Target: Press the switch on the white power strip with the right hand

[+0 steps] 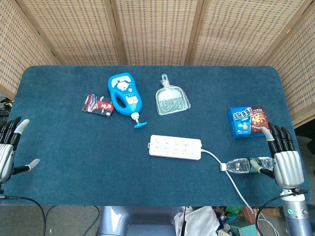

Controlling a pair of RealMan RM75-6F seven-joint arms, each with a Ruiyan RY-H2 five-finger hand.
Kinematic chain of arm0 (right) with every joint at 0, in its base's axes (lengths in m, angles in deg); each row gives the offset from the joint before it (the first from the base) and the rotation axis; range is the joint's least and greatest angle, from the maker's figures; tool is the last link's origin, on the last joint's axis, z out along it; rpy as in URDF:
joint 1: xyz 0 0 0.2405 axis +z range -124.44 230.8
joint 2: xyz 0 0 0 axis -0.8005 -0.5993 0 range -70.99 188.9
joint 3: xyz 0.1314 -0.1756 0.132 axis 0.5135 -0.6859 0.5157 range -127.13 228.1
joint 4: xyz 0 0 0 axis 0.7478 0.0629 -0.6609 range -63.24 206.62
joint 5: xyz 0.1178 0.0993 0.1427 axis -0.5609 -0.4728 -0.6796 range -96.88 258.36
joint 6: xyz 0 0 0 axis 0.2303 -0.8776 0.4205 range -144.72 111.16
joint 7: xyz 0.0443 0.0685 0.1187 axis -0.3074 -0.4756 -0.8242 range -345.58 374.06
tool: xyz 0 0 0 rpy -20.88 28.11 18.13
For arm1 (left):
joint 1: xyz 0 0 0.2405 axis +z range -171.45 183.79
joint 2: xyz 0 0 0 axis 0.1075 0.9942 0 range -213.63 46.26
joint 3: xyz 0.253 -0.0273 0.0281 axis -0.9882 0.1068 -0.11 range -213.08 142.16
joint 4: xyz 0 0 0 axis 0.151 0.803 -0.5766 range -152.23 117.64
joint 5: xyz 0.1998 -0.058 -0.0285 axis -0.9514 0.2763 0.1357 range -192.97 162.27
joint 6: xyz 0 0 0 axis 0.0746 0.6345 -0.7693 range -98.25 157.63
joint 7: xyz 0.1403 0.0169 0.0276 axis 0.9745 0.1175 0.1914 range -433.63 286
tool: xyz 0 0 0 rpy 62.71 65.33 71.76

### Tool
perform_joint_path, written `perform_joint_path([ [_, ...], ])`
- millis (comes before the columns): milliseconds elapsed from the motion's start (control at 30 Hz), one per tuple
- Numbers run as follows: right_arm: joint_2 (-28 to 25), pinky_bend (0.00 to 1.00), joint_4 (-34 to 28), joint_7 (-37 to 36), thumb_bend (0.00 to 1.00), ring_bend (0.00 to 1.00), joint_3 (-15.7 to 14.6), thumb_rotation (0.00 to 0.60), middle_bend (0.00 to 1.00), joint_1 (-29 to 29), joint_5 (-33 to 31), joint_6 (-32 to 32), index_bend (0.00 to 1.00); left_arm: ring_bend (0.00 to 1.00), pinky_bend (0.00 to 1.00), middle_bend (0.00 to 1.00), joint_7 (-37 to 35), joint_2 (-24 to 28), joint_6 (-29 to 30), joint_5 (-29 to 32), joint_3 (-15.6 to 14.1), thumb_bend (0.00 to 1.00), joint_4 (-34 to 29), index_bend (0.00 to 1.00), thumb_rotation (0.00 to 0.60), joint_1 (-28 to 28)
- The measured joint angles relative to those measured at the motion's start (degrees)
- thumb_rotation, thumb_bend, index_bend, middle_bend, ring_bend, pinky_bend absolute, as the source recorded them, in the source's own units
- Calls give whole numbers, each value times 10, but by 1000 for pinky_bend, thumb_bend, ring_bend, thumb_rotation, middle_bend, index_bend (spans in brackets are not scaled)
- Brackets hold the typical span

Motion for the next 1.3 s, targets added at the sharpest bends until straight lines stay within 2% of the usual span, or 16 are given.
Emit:
perform_joint_path([
  [100,0,0,-2,3,0,0,1,600,2,-1,-1,5,0,0,0,0,0,0,-2,0,-1,85,2,0,600,0],
  [200,-2,97,-9,2,0,59,-1,600,150,-1,-2,13,0,0,0,0,0,1,-1,0,-1,85,1,0,600,0],
  [267,-3,285,-16,0,0,244,-3,600,322,0,-1,17,0,0,0,0,1,1,0,-1,-2,86,1,0,600,1],
  [367,-1,737,-18,-1,29,605,-1,600,622,7,8,23,0,0,0,0,3,1,0,-2,-3,85,1,0,600,1],
  [400,0,818,-17,0,62,669,-1,600,678,11,12,27,0,0,0,0,4,1,-1,-2,-3,85,1,0,600,1],
  [467,0,976,-18,4,245,847,0,600,830,20,18,37,0,0,0,0,5,0,-3,-1,-3,86,1,0,600,0],
  [567,-2,1000,-23,13,523,974,1,600,949,40,28,66,0,0,0,0,8,-2,-5,3,-2,85,2,0,600,-2],
  [667,-7,1000,-38,19,634,994,1,600,974,67,26,120,0,0,0,0,10,-3,-6,4,-2,86,1,0,600,-2],
  [800,-10,1000,-58,37,674,995,1,600,976,114,-3,245,8,0,0,0,10,-2,-7,7,-2,85,2,0,600,-2],
  [900,-1,1000,-66,64,689,995,0,600,977,148,-42,333,66,0,0,0,7,-1,-9,8,-1,85,3,0,600,-3],
  [1000,17,1000,-68,96,691,995,-2,600,977,176,-88,386,119,0,0,0,5,-1,-11,10,-1,86,4,0,600,-4],
  [1133,47,1000,-62,132,694,995,-7,600,977,194,-118,410,184,0,0,0,8,-2,-14,11,-1,86,4,0,600,-6],
  [1300,67,1000,-55,153,694,995,-8,600,977,207,-136,420,221,0,0,0,11,-3,-15,12,-2,85,3,0,600,-6],
])
